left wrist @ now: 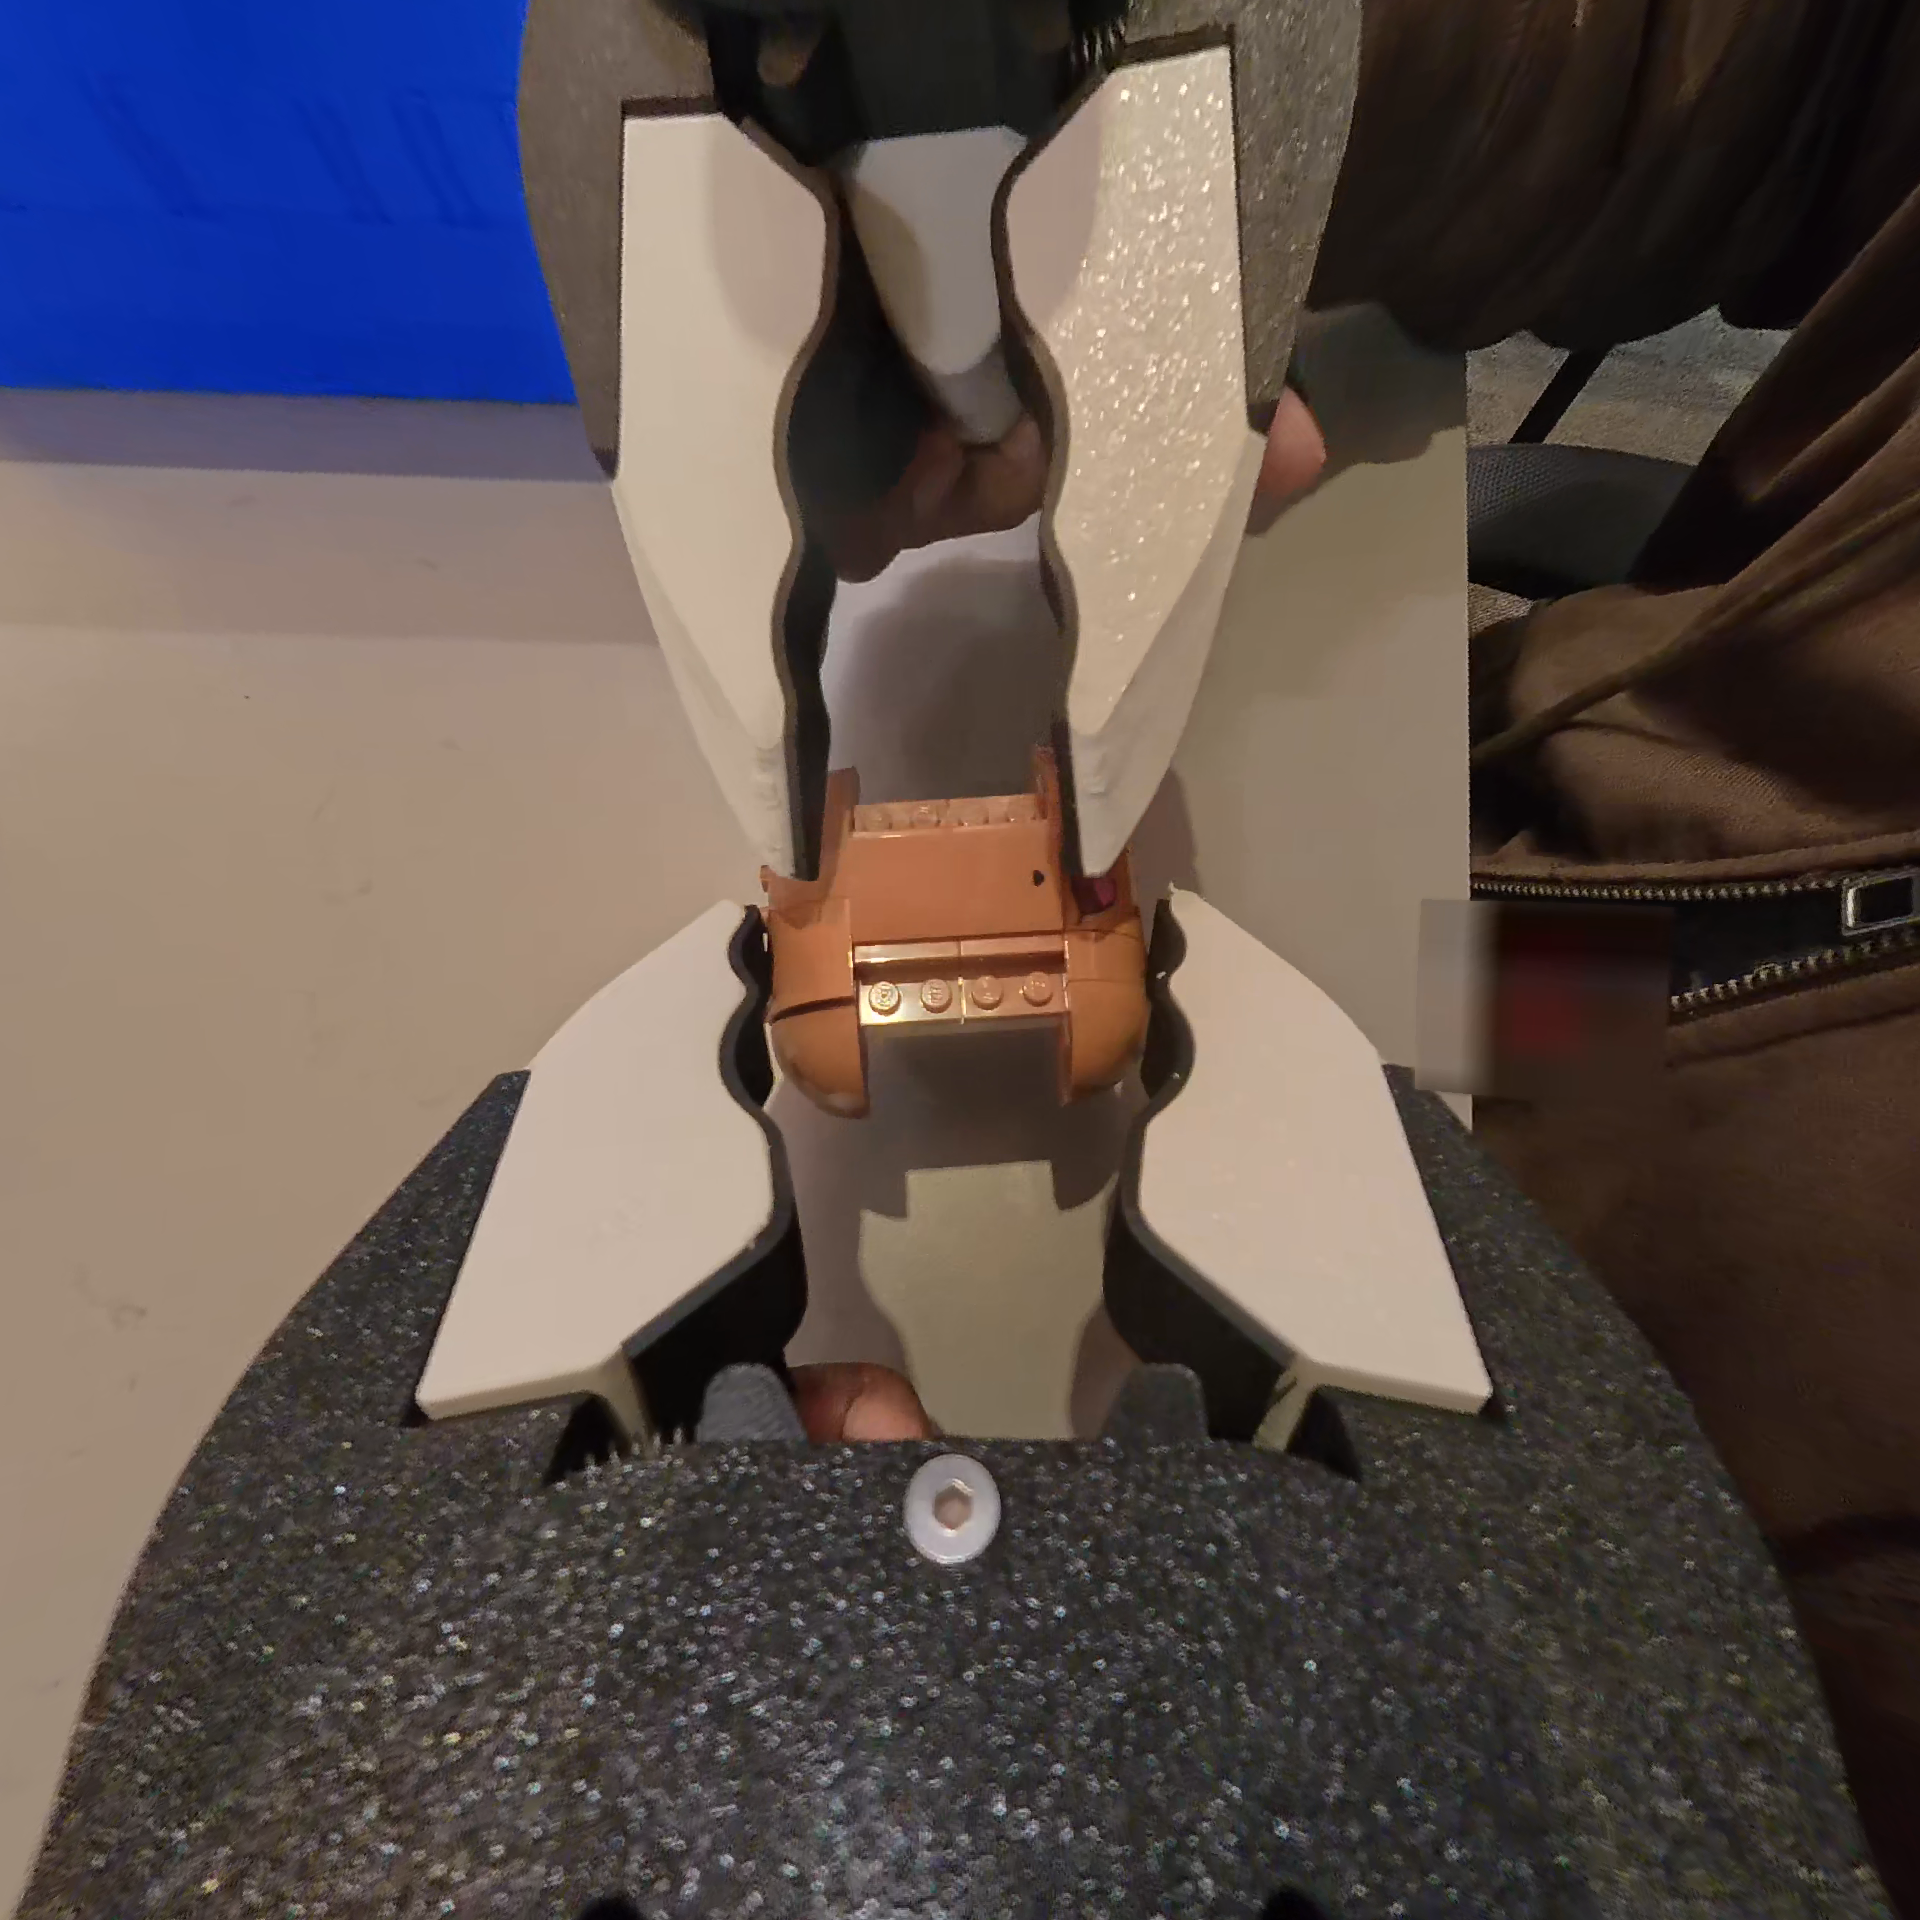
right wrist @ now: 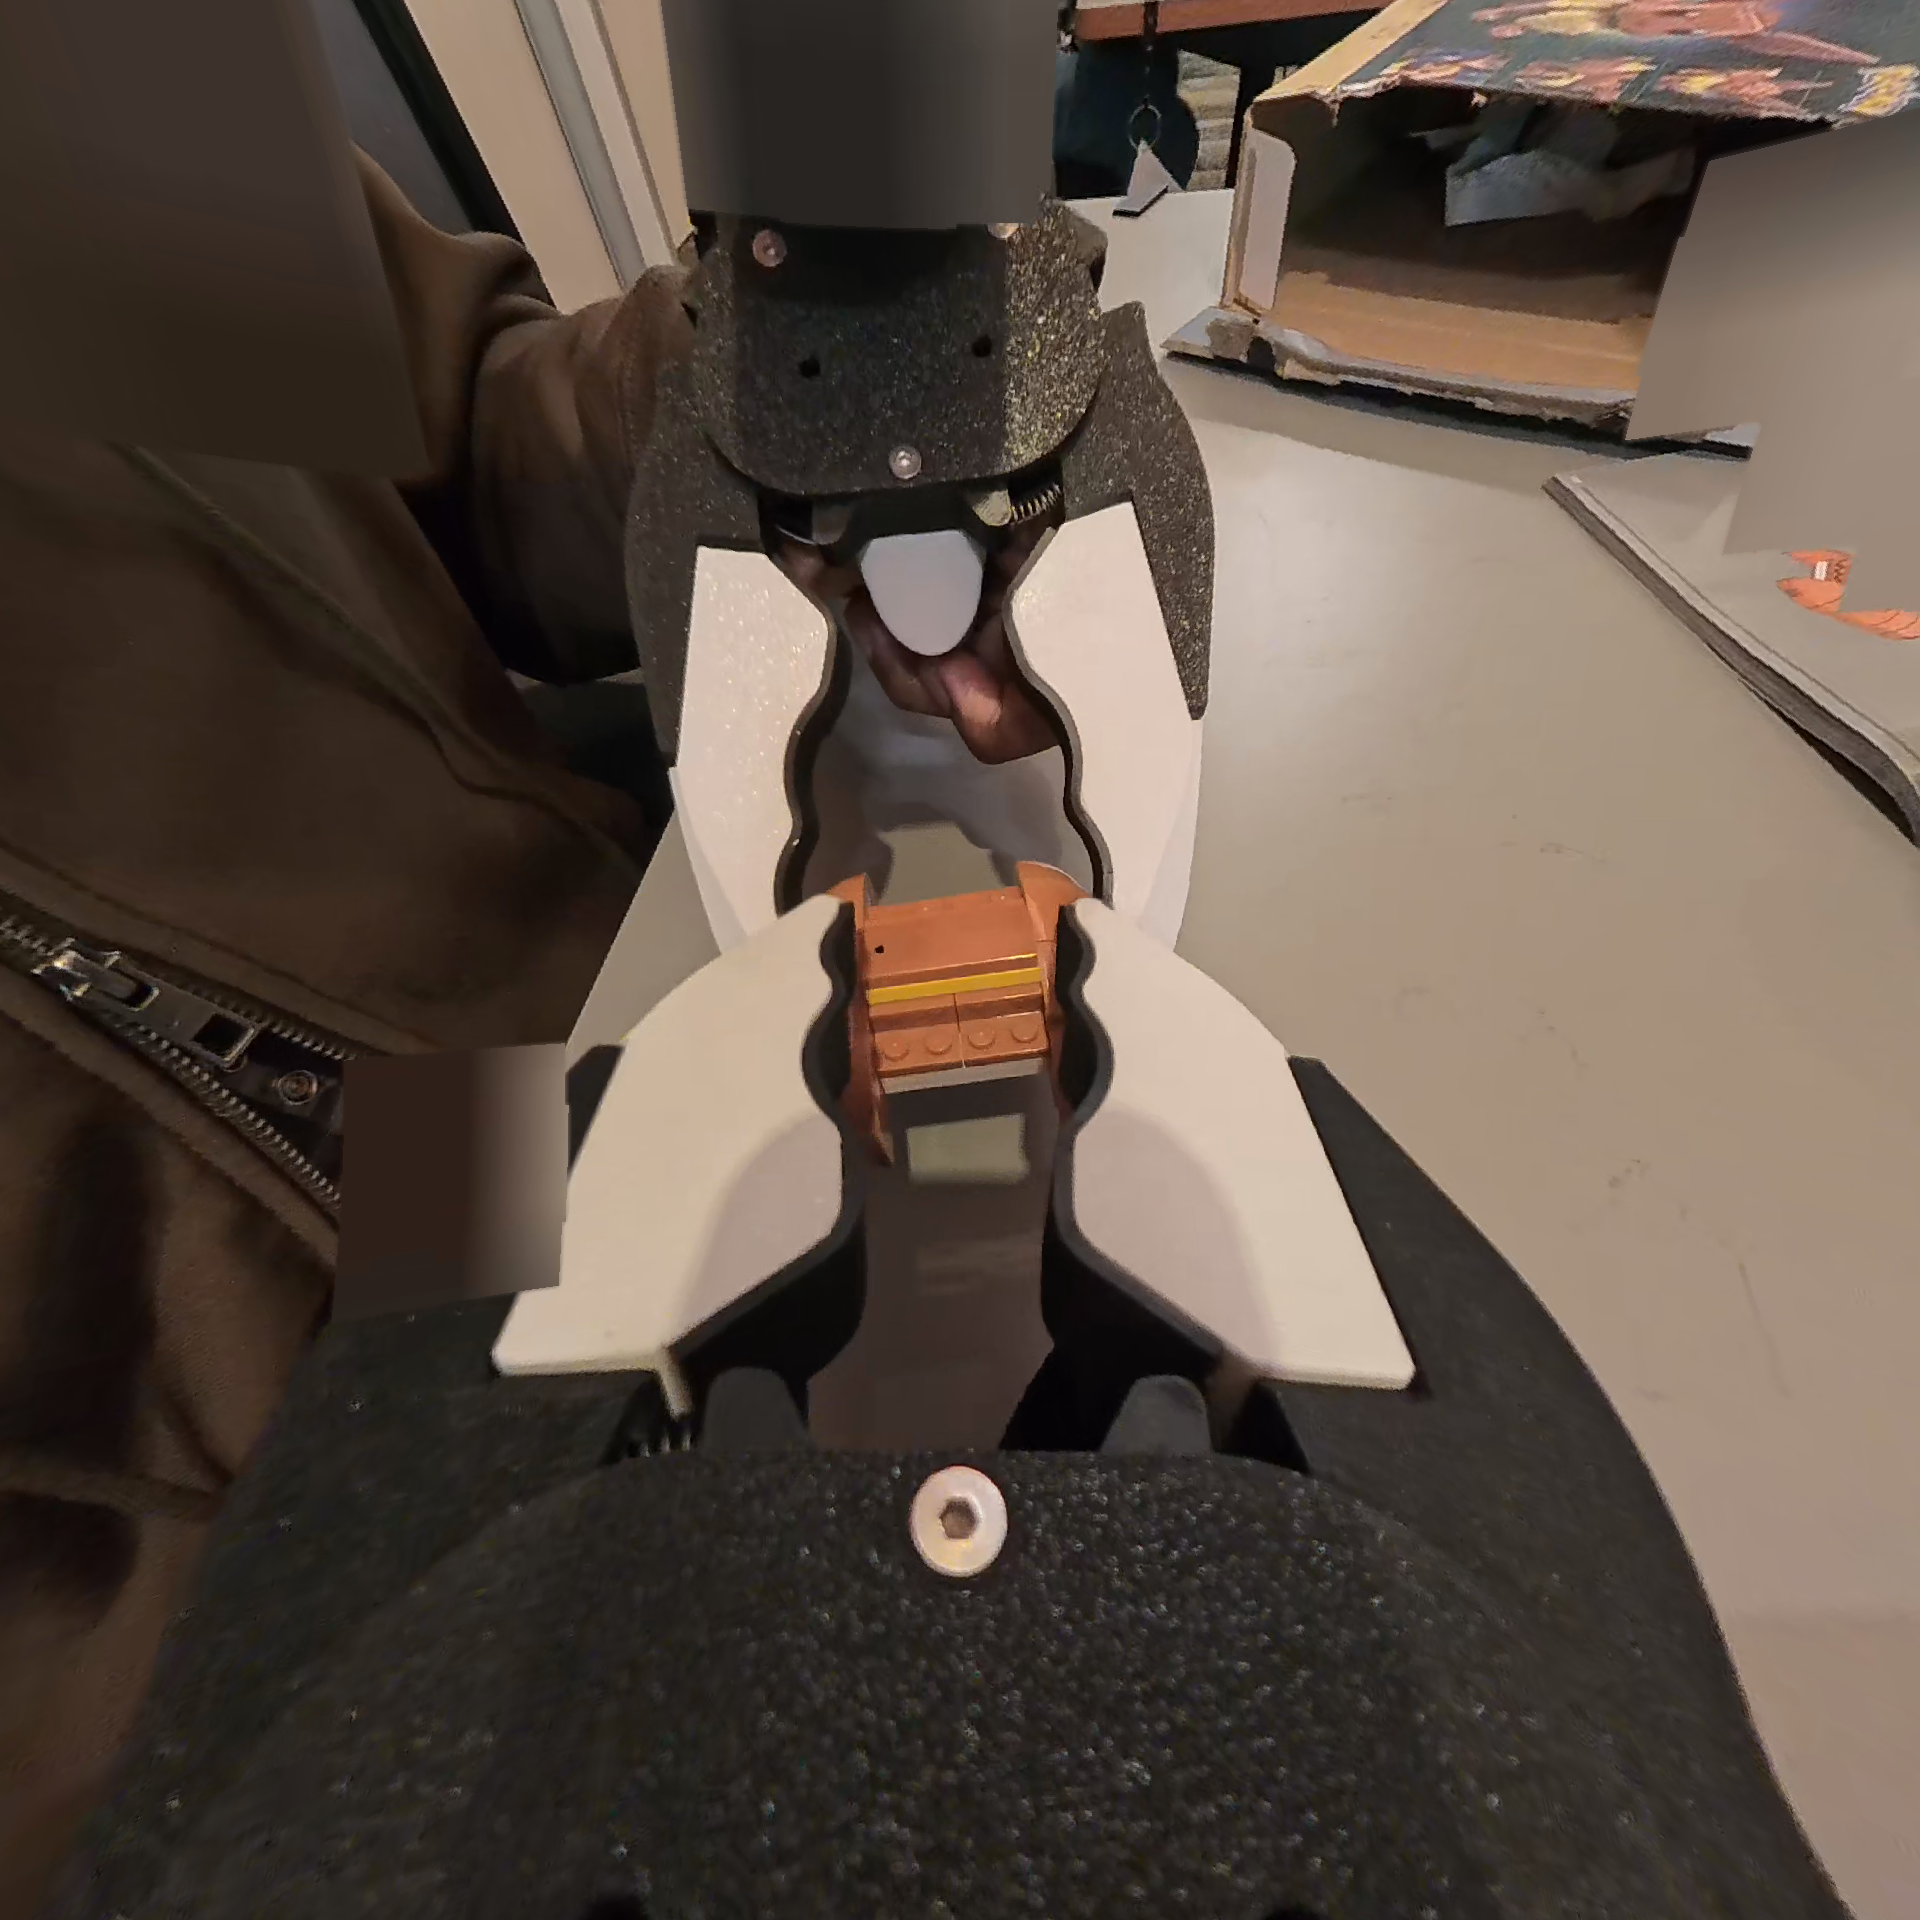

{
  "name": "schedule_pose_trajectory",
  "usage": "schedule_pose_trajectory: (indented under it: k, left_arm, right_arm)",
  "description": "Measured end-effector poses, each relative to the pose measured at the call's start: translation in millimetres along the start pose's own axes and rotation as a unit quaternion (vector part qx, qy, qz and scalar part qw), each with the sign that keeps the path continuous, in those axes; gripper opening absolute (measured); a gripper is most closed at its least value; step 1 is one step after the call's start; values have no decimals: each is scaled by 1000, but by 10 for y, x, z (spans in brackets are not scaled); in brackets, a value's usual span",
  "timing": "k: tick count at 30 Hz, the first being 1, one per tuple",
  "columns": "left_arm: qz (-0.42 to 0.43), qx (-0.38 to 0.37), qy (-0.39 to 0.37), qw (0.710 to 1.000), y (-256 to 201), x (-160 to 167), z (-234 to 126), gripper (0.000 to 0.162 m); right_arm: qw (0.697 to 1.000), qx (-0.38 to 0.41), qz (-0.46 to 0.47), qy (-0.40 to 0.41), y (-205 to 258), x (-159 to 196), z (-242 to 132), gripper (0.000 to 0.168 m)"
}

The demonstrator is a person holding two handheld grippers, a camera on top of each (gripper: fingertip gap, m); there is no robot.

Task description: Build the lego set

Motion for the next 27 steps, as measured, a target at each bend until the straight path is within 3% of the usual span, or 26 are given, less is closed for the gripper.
schedule_pose_trajectory:
  k: [5, 12, 20, 27]
  left_arm:
    - [2, 1, 2, 1000, -7, -3, 0, 71]
    - [6, 4, -1, 1000, -30, -20, 1, 71]
    - [8, 3, 2, 1000, -28, -13, 6, 71]
    - [12, 3, 2, 1000, -38, -26, -1, 71]
  right_arm:
    - [1000, 0, -10, 20, 17, 51, 13, 35]
    - [1000, 14, -11, 0, -15, 11, -22, 18]
    - [1000, 18, -22, -13, 9, -2, -53, 37]
    - [999, 15, -40, 20, 36, 71, -24, 37]
Point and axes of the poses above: each gripper's, where its closed fingertips meet, z out along the fingers, x out of its underside, y = z × x across the jaws, the point moved 1 cm from there along -z, back along the fingers
